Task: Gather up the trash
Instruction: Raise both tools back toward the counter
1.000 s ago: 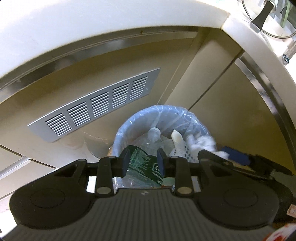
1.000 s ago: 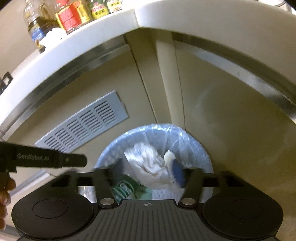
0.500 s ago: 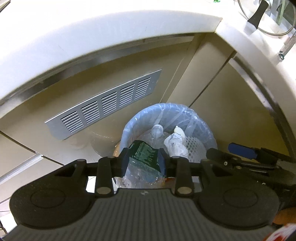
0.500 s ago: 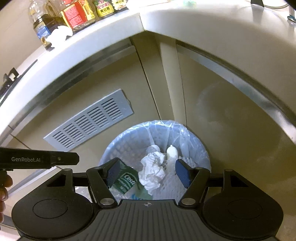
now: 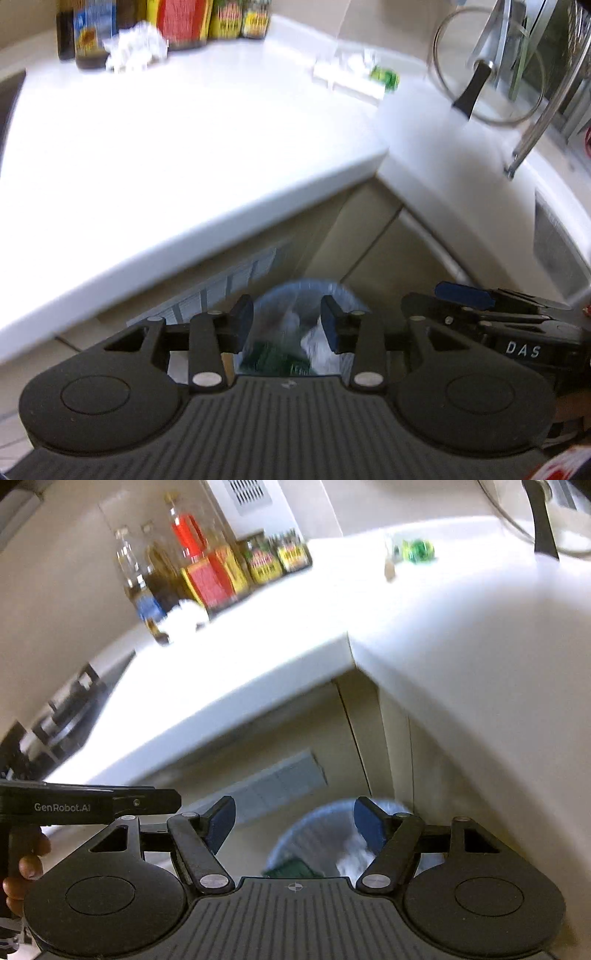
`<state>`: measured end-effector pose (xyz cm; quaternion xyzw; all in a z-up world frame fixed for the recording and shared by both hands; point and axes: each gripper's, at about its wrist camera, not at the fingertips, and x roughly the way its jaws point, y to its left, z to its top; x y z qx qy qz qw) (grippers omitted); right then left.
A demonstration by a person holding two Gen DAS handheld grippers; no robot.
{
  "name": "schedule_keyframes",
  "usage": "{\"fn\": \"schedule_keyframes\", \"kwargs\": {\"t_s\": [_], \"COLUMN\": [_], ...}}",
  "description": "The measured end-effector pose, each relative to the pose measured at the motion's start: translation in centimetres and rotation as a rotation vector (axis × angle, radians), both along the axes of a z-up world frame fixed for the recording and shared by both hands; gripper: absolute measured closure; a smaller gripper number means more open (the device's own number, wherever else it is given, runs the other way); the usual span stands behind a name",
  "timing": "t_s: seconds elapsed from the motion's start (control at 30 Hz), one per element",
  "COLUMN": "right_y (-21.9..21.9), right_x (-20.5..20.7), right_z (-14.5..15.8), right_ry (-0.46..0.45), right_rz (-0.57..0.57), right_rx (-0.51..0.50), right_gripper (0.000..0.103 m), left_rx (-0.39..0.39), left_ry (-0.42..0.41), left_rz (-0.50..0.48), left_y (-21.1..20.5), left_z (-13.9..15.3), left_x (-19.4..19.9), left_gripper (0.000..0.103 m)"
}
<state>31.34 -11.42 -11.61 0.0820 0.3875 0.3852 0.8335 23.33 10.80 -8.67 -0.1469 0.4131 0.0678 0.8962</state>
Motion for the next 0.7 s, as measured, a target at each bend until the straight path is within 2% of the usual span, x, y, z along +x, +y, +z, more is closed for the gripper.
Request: {"fn": "schedule_keyframes", "kwargs": {"t_s": [0.2,0.43,0.7], "right_y": [-0.2,0.0,2.5], "right_x": [3.8,10.4,18.5], "right_z": [3.4,5.9,6.5], "right_ry": [-0.131,-0.272,-0.323], "right_rz": [-0.052,-0.105,-0.058], "right_rx": [0.032,0.035,0.017], "right_gripper": [0.031,0.031,0.031], "left_rx": [0.051,0.13,0.199], "left_ry": [-0.099,-0.158,-0.181], "left_rz": [0.035,0.109,0.15], "left_y": [2.3,7.1,11.6], "left_z": [3.7,5.9,6.5], "left_x": [1.3,4.0,7.4], "left_gripper": [0.056,0.053,0.052]}}
